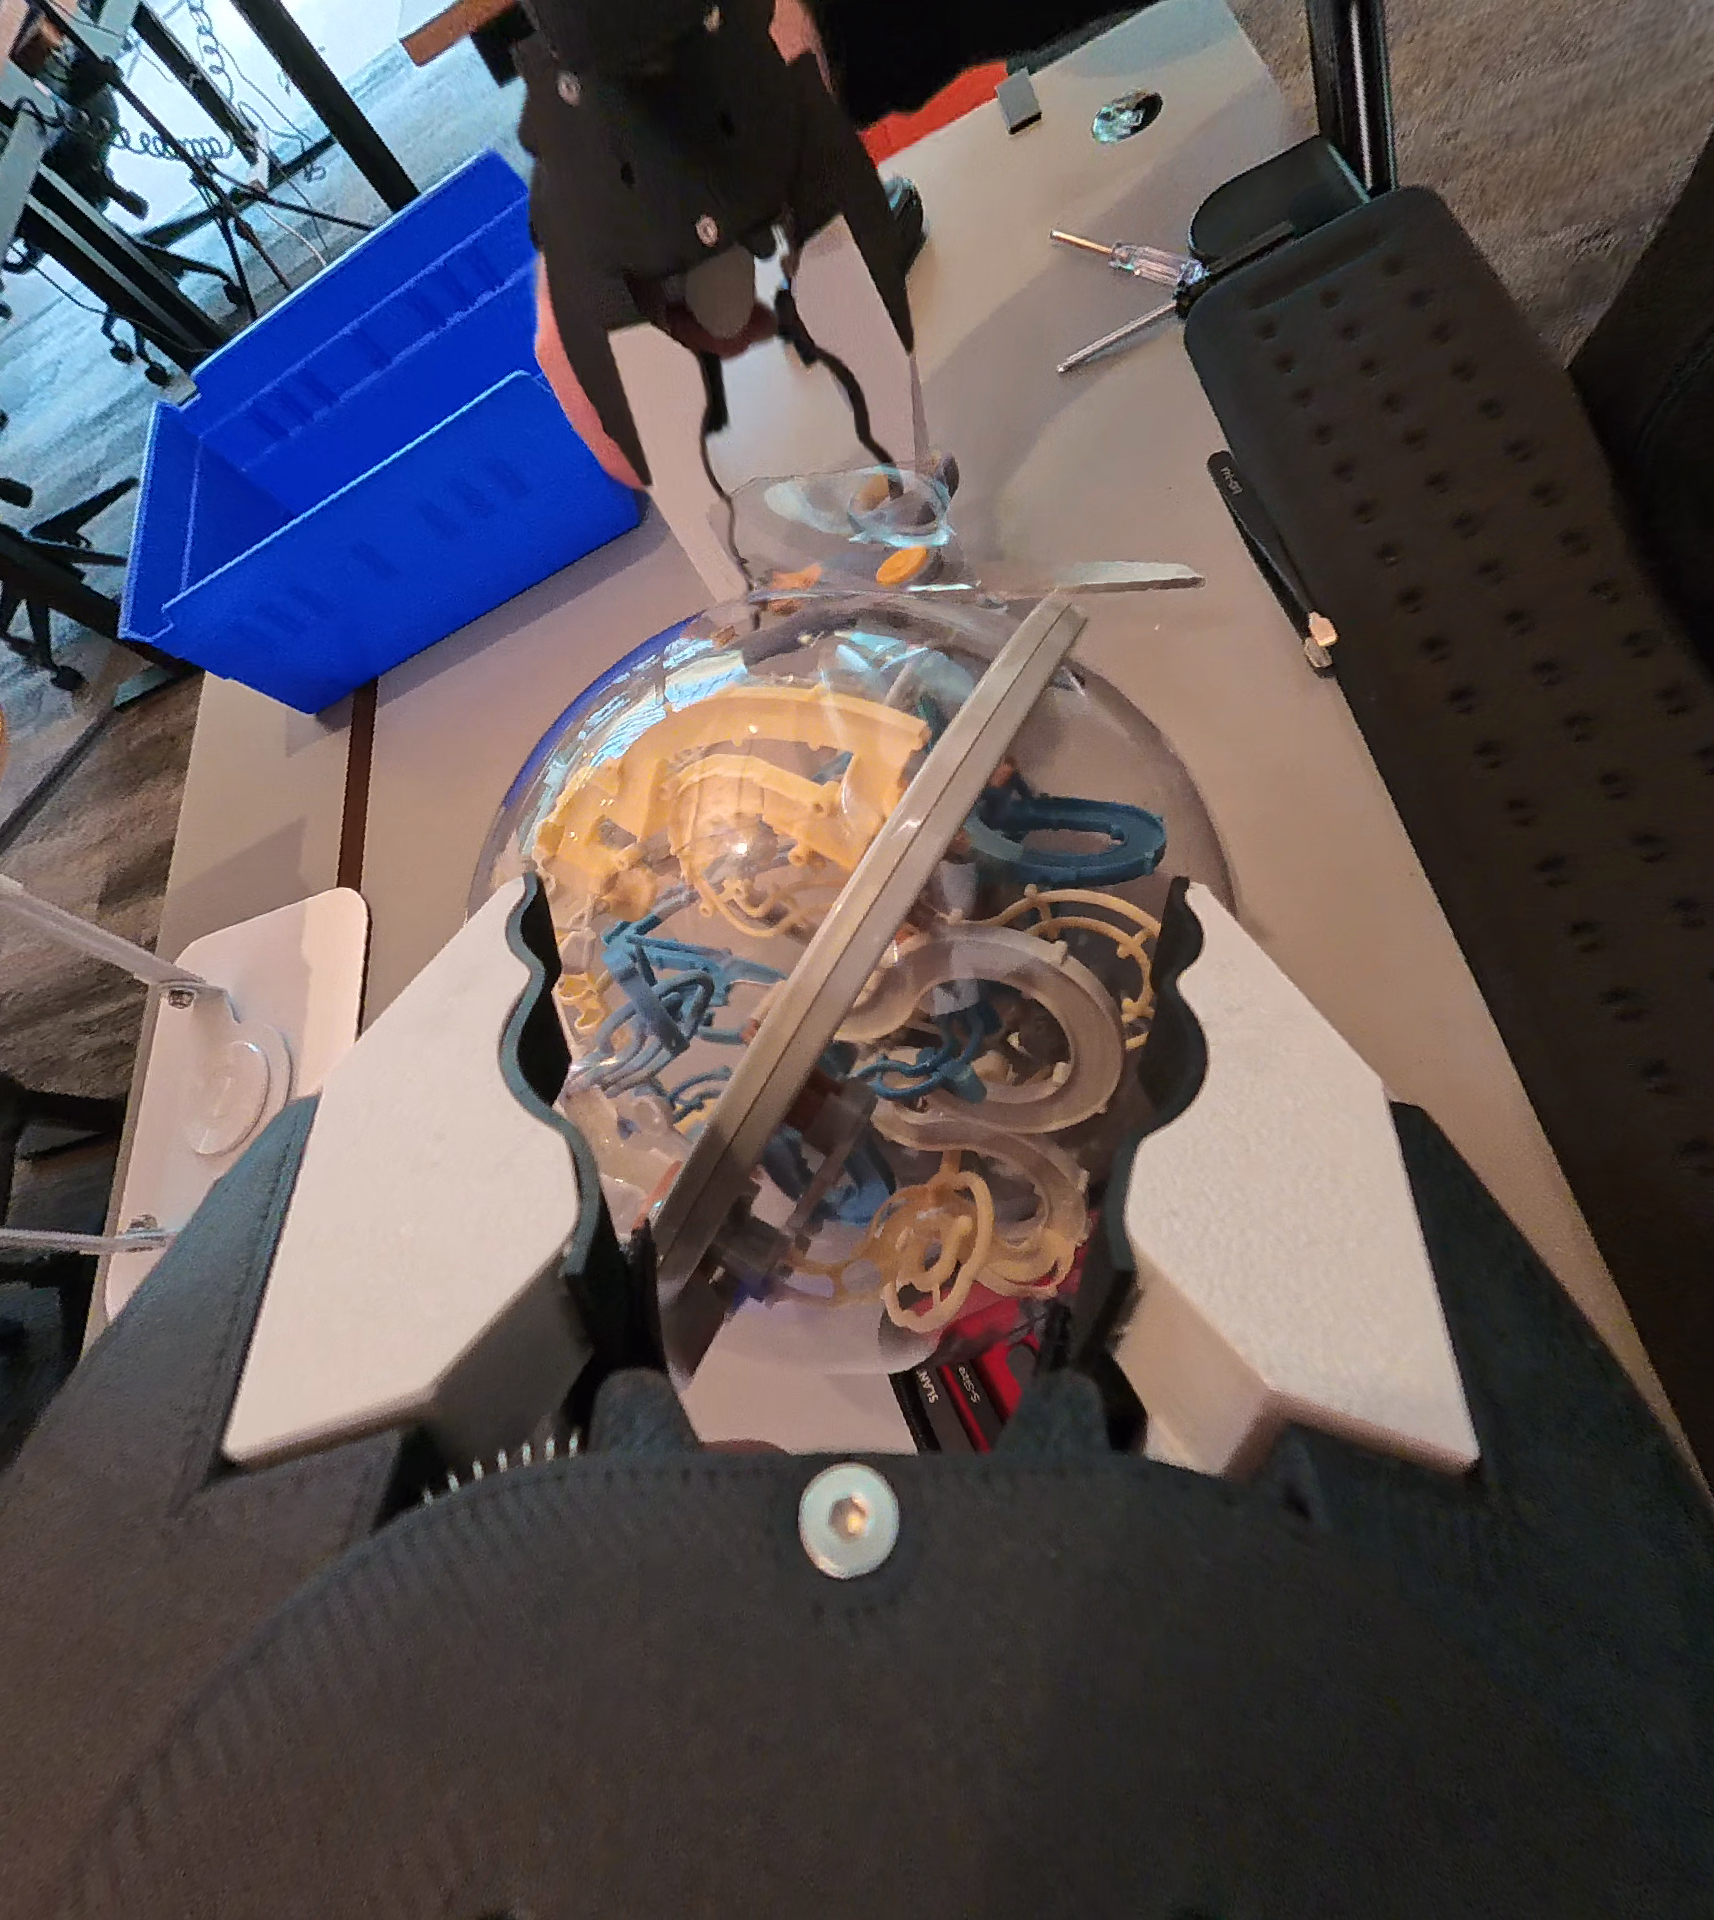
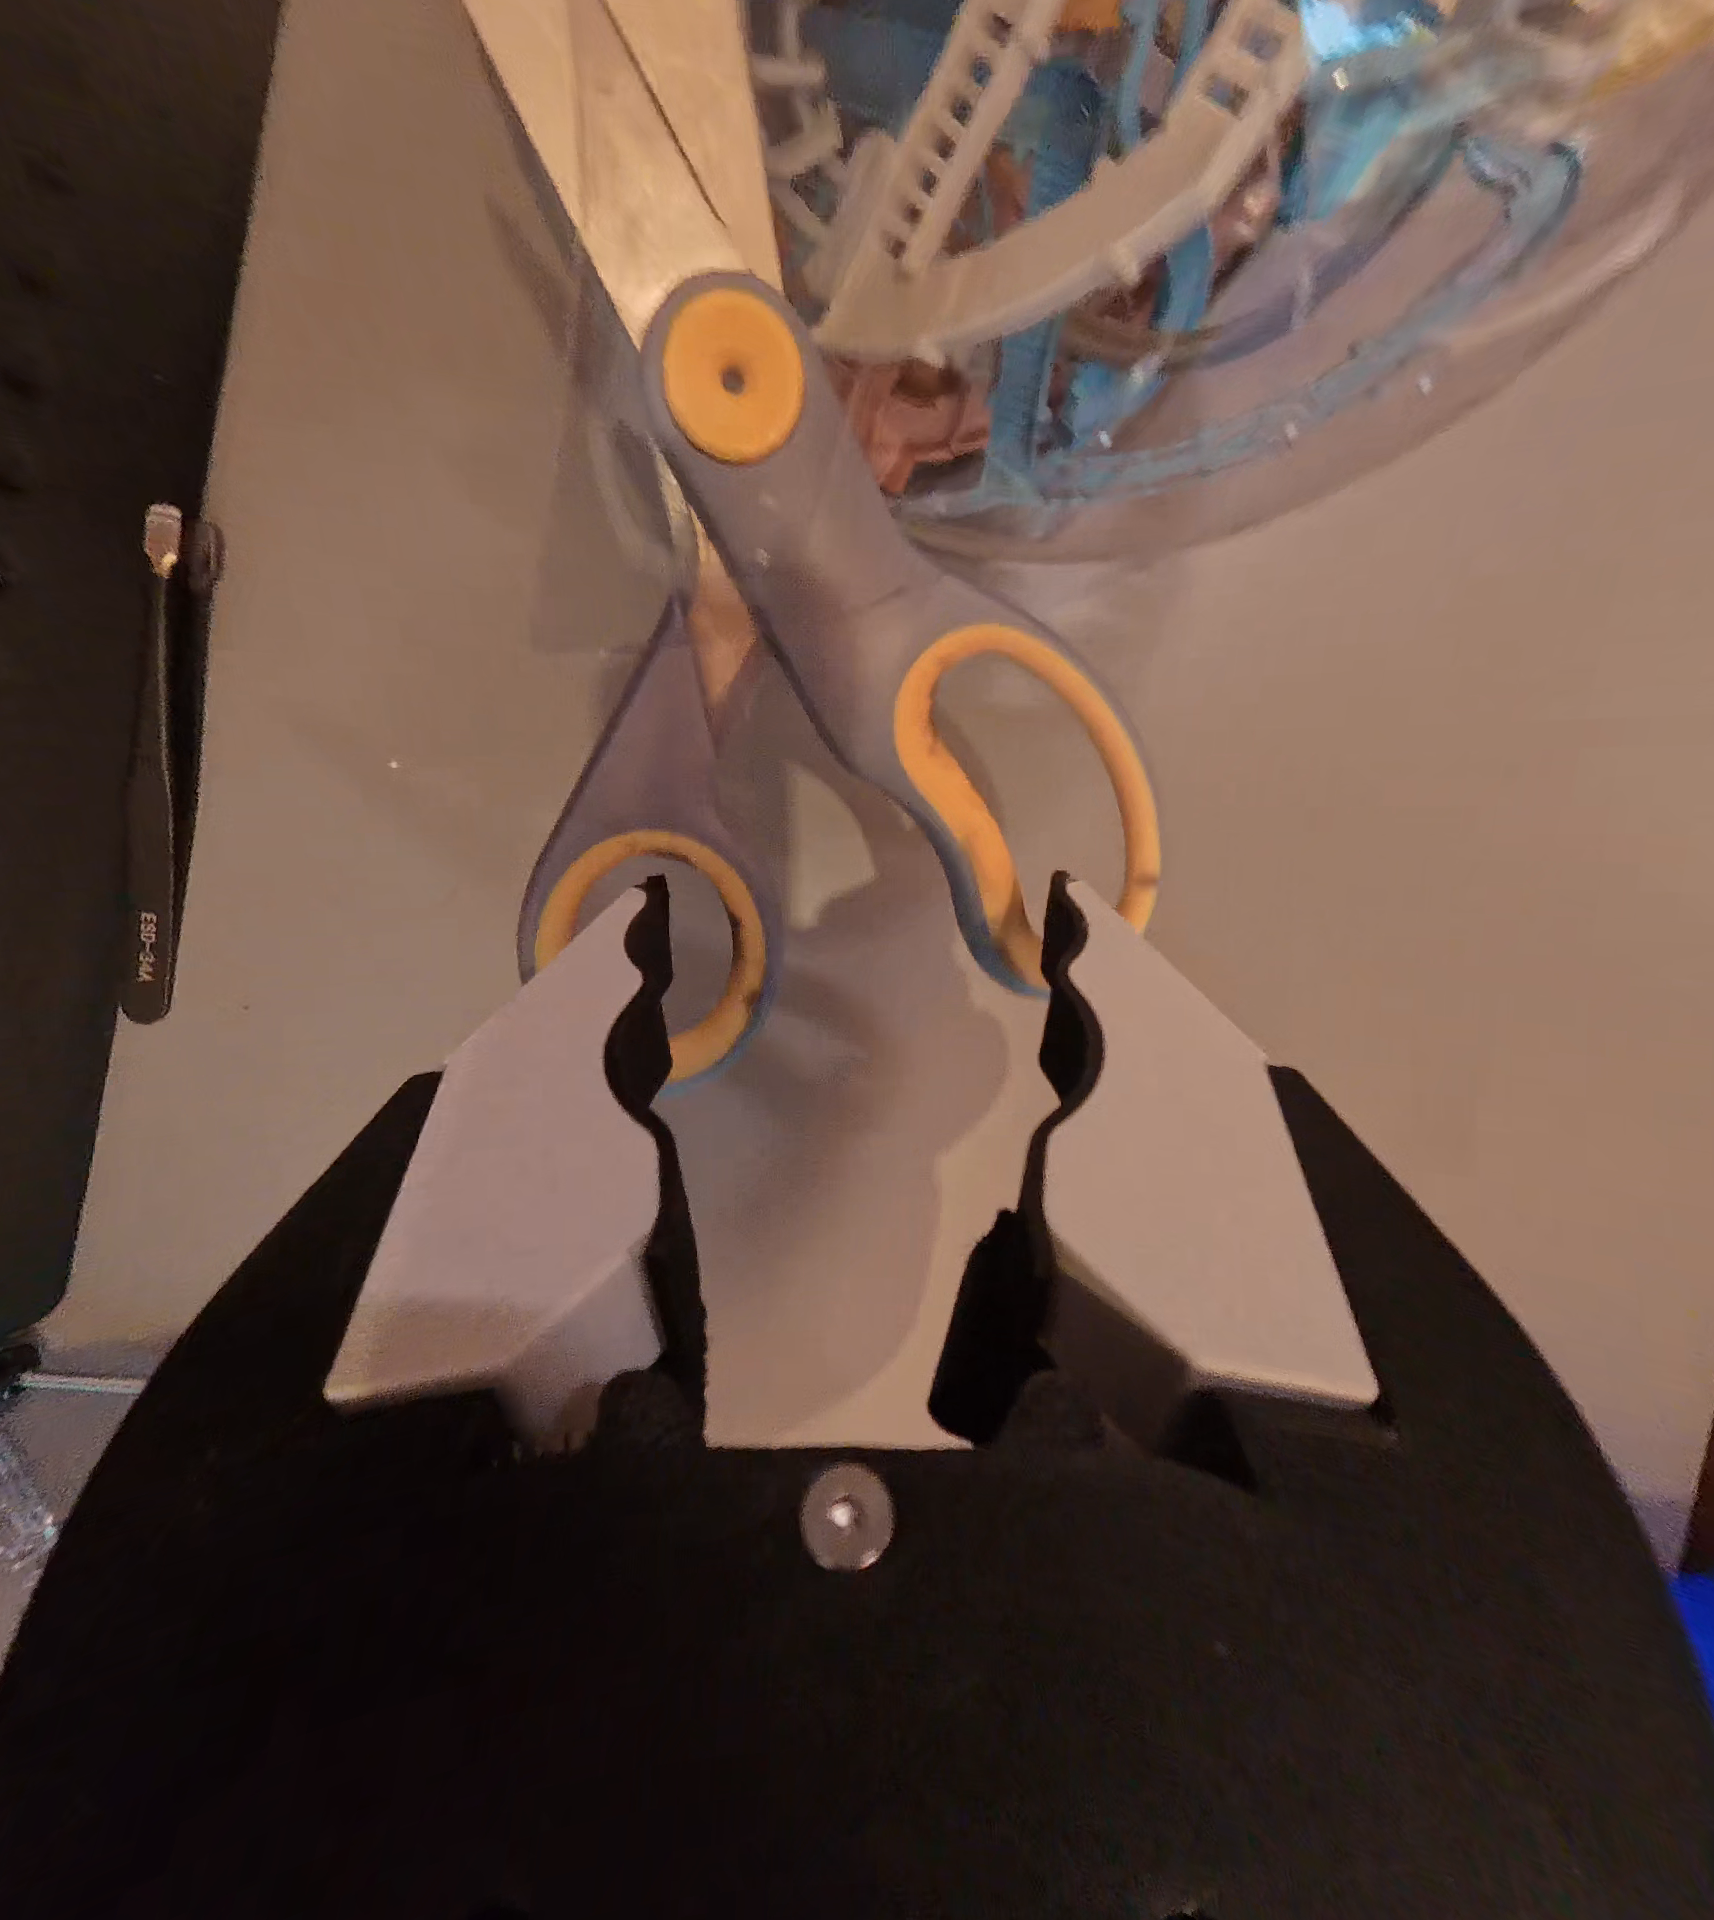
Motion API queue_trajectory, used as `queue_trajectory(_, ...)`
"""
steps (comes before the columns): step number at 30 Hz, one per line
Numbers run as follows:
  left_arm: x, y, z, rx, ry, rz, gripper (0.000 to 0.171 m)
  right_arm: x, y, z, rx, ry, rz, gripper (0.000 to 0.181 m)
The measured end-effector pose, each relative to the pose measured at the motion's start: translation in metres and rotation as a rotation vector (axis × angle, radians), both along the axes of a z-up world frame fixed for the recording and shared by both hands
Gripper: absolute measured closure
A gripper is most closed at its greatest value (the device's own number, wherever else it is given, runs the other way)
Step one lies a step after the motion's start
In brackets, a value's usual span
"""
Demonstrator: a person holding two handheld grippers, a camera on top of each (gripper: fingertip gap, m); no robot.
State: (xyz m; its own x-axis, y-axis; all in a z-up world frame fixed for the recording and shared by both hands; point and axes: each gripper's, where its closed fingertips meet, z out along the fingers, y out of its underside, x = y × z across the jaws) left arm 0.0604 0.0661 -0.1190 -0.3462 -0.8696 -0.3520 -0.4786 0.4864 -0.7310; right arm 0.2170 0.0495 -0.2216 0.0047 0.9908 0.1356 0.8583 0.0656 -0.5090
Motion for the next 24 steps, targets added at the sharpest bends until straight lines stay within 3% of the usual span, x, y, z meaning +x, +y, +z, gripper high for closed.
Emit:
queue_trajectory(6, 0.001, 0.000, 0.000, -0.020, -0.042, -0.035, 0.059, -0.025, -0.013, -0.028, -0.029, -0.037, 0.134, 0.122)
queue_trajectory(14, 0.005, 0.003, 0.001, -0.055, -0.062, -0.054, 0.058, -0.030, -0.054, -0.031, -0.323, 0.161, 0.117, 0.142)
queue_trajectory(19, 0.007, 0.004, 0.001, -0.079, -0.086, -0.040, 0.057, -0.040, -0.077, -0.034, -0.527, 0.328, 0.112, 0.145)
queue_trajectory(24, 0.005, 0.006, 0.000, -0.090, -0.105, -0.015, 0.056, -0.056, -0.097, -0.023, -0.574, 0.367, 0.069, 0.142)
